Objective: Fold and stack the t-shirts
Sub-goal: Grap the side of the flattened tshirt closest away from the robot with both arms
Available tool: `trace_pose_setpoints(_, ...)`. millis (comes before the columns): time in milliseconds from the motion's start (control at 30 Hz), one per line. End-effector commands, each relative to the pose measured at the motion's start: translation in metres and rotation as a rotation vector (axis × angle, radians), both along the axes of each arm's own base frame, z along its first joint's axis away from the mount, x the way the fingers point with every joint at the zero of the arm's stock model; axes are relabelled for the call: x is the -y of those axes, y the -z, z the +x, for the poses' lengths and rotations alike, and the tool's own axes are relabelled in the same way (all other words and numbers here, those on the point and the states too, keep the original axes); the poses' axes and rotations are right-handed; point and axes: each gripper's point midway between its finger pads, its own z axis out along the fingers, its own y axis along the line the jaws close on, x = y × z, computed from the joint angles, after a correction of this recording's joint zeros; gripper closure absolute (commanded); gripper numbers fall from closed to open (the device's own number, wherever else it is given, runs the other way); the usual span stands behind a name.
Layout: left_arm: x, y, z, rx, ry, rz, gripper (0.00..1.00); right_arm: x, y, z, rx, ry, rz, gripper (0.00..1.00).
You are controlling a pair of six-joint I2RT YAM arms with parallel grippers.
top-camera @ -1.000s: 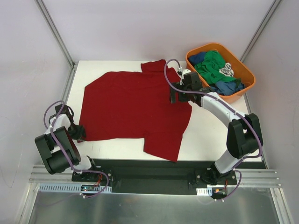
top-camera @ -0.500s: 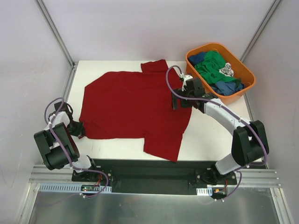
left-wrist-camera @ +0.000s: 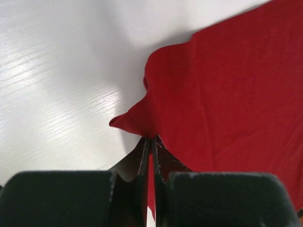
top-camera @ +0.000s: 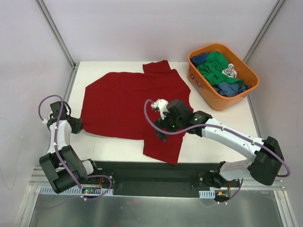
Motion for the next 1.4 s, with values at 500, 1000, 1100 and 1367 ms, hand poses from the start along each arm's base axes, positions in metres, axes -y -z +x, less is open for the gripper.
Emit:
trace_pose_setpoints(500,0.019,0.001,0.02,0.058,0.078,0.005,1.0,0.035,0.117,-0.129,-0.203,-0.117,-0.402,0.36)
trace_pose_setpoints(1000,0.018,0.0,0.02,0.071,0.072,0.025,1.0,0.041,0.134,-0.101,-0.106,0.005,-0.557,0.64)
trace_pose_setpoints(1100,0.017,0.001,0.02,0.067,0.07,0.026,1.0,0.041,0.131,-0.094,-0.07,0.031,-0.56,0.8)
trace_pose_setpoints(1367,0.017,-0.001,0.017,0.08,0.063,0.035,1.0,0.033,0.115,-0.115,-0.156,-0.043,-0.468,0.99)
